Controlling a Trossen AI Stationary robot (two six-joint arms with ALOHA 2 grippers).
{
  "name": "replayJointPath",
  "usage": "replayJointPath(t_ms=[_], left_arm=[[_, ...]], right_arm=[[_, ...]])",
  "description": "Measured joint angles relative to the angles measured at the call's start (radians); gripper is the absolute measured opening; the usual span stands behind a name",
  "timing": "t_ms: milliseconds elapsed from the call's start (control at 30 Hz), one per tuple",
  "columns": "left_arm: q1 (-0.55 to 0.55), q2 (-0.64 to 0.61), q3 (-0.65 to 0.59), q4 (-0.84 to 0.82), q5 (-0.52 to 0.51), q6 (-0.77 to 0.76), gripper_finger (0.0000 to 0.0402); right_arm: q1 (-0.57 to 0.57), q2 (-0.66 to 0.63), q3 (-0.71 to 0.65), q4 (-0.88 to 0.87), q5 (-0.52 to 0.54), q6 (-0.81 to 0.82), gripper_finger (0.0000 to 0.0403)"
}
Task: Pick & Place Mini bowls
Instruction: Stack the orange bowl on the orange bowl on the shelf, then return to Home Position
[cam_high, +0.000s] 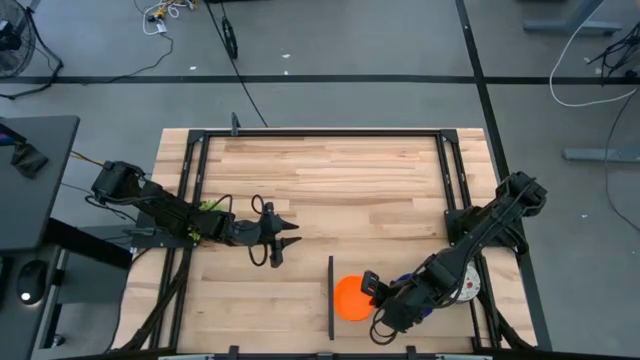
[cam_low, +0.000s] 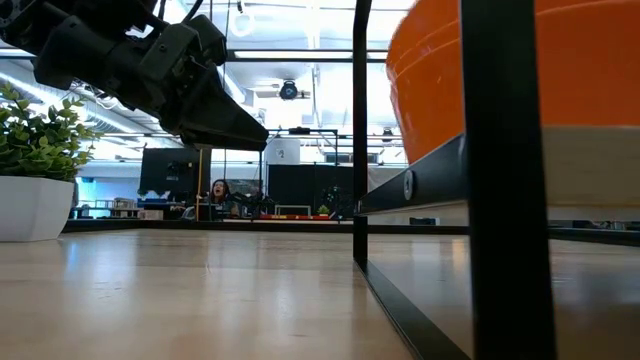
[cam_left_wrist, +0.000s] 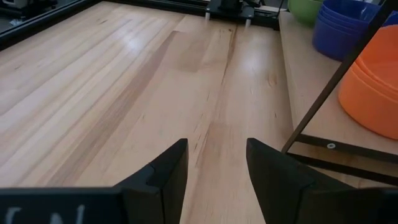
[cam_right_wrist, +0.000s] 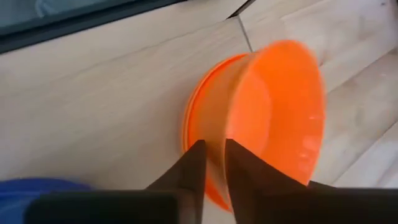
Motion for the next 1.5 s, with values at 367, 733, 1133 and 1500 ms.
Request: replayJointPath(t_ms=[367, 733, 1133, 1500], left_arm=[[0.0, 0.0, 0.0, 0.0, 0.008, 0.0, 0.0169], [-0.003, 0.0, 0.0, 0.0, 0.034, -0.004, 0.0169], [-0.003, 0.0, 0.0, 0.0, 0.068, -0.006, 0.0169], [-0.003, 0.0, 0.0, 0.0, 0.051, -0.006, 0.0169]], right_arm=[[-0.023, -0.001, 0.0, 0.073, -0.124, 0.181, 0.0155], [-0.058, -0.038, 0.0, 0.027, -0.235, 0.38, 0.0055], [-0.101, -0.657, -0.608, 0.635, -0.055, 0.527, 0.0004], [-0.568, -1.302, -0.994, 0.938, -0.204, 0.499, 0.0003]])
